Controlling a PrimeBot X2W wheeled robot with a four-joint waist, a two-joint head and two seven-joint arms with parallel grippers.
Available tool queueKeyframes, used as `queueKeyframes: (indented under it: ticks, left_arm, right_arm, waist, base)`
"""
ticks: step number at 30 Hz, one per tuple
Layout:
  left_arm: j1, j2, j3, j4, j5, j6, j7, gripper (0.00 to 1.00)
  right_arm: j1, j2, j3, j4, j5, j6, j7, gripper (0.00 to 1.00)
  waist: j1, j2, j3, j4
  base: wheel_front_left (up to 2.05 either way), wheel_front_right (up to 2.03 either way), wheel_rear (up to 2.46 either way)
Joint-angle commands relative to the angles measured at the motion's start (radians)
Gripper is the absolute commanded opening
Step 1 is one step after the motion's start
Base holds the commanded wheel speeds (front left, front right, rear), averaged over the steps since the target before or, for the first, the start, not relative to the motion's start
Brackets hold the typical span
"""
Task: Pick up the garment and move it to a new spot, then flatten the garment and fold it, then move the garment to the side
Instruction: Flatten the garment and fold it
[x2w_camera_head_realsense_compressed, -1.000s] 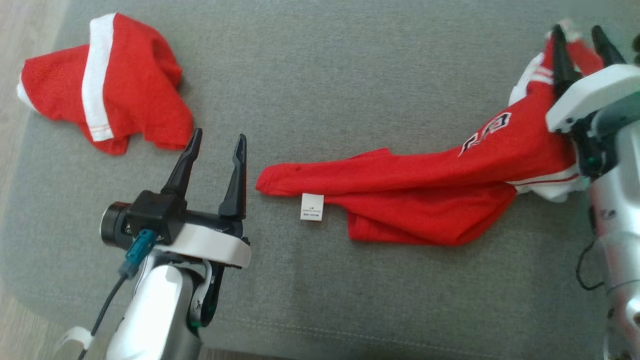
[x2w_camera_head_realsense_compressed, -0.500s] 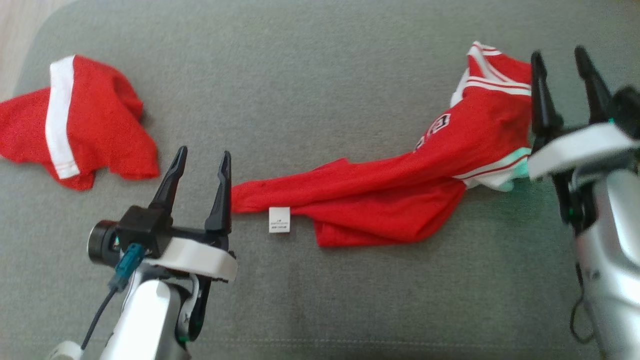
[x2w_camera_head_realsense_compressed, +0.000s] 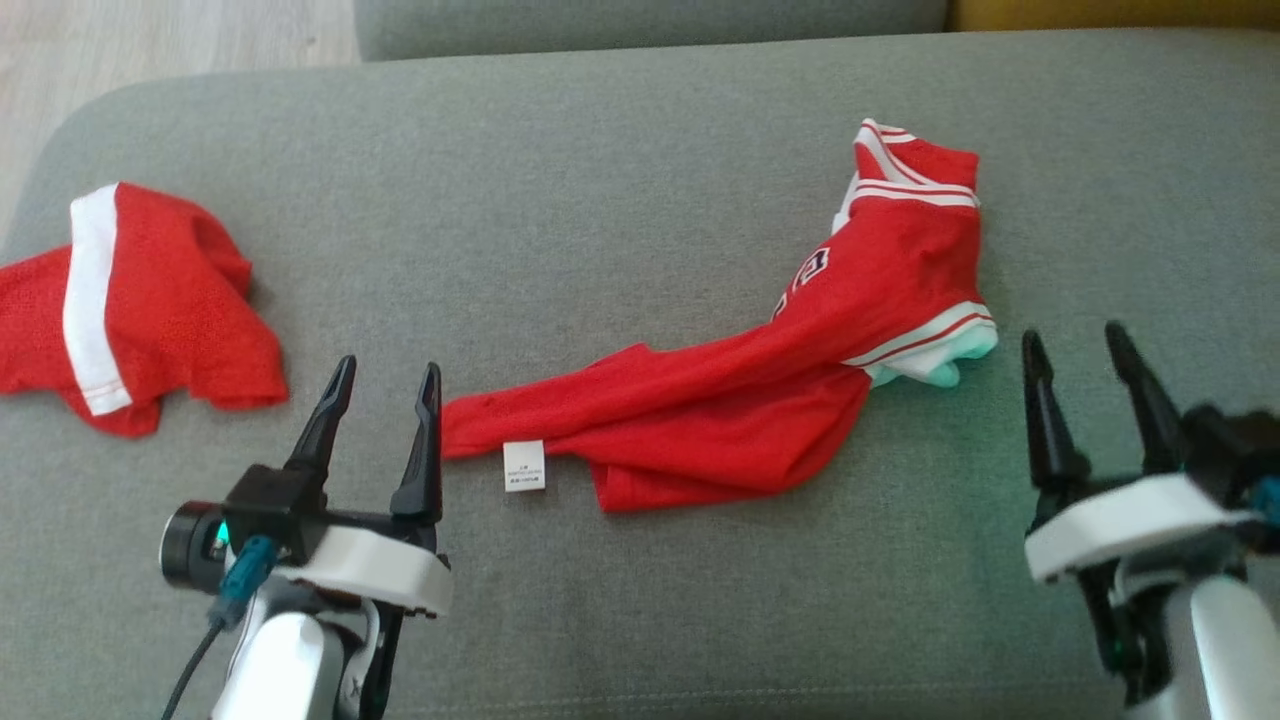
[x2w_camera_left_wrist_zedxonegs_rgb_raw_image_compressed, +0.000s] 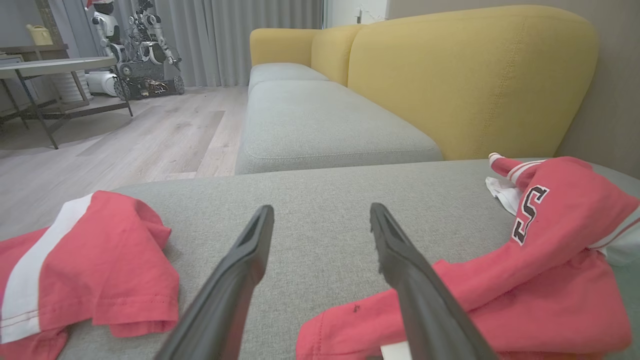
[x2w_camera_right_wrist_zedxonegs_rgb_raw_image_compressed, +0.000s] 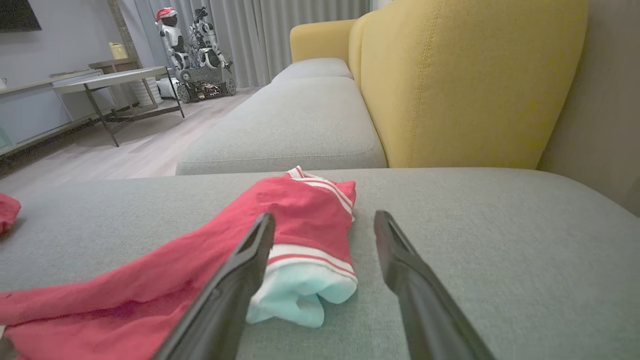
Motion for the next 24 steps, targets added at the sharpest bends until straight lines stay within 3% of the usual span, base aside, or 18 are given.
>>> queueKeyframes:
  ticks: [1, 14, 24]
  left_arm:
    - [-0.016, 0.022, 0.034, -0.028, 0.004, 0.007, -0.012, 1.00]
    - [-0.002, 0.026, 0.023, -0.033, -0.005, 0.017, -0.008, 1.00]
    - [-0.027, 0.025, 0.012, -0.036, -0.010, 0.015, -0.009, 1.00]
  right_arm:
    - [0.008, 0.009, 0.012, -0.067, -0.008, -0.001, 0.013, 1.00]
    - [0.067, 0.037, 0.010, -0.146, -0.027, -0.001, 0.057, 1.00]
    - [0.036, 0.005, 0.050, -0.099, -0.029, -0.001, 0.089, 1.00]
  waist:
    - [0.0000, -0.0001, -0.006, -0.006]
    - [0.0000, -0.0001, -0.011, -0.007]
    - [0.0000, -0.0001, 0.022, 0.017]
  base:
    - [0.00, 0.00, 0.00]
    - [0.00, 0.00, 0.00]
    - [0.00, 0.00, 0.00]
